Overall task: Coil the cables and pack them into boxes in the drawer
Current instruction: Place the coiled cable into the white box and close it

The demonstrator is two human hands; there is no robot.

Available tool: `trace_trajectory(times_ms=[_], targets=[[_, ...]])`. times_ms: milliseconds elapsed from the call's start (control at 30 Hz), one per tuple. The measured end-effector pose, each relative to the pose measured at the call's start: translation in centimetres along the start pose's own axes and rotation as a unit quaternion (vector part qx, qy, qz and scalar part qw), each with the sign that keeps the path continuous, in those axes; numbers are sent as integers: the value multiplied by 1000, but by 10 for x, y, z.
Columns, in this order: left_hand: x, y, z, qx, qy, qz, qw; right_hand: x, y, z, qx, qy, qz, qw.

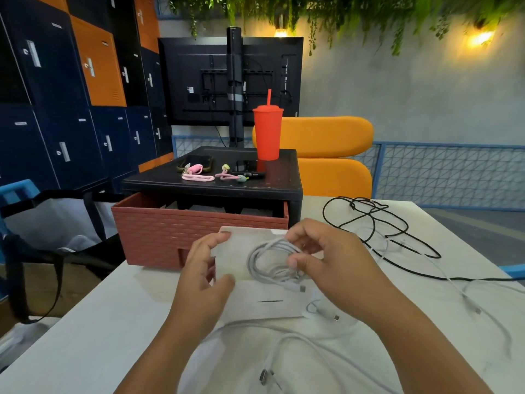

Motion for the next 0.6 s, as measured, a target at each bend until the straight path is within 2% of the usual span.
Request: trace_trajectory(times_ms=[200, 433, 600], targets=[[12, 10, 6, 9, -51, 8, 999, 2, -5, -1, -18, 53, 42, 998], [25, 22, 13, 53, -101, -23, 993, 30, -15, 1, -94, 2, 164, 982], [30, 21, 16, 60, -114, -39, 991, 52, -3, -5, -74, -74, 182, 978]])
Point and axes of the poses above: each hand's wrist, its own z-axis away from the middle knuckle, its own x-axis out of the palm, y = z × x, the point moved 8 cm from there along -z, towards the middle knuckle, and after that the axes turned 8 degrees about z, right-handed, at the moved point
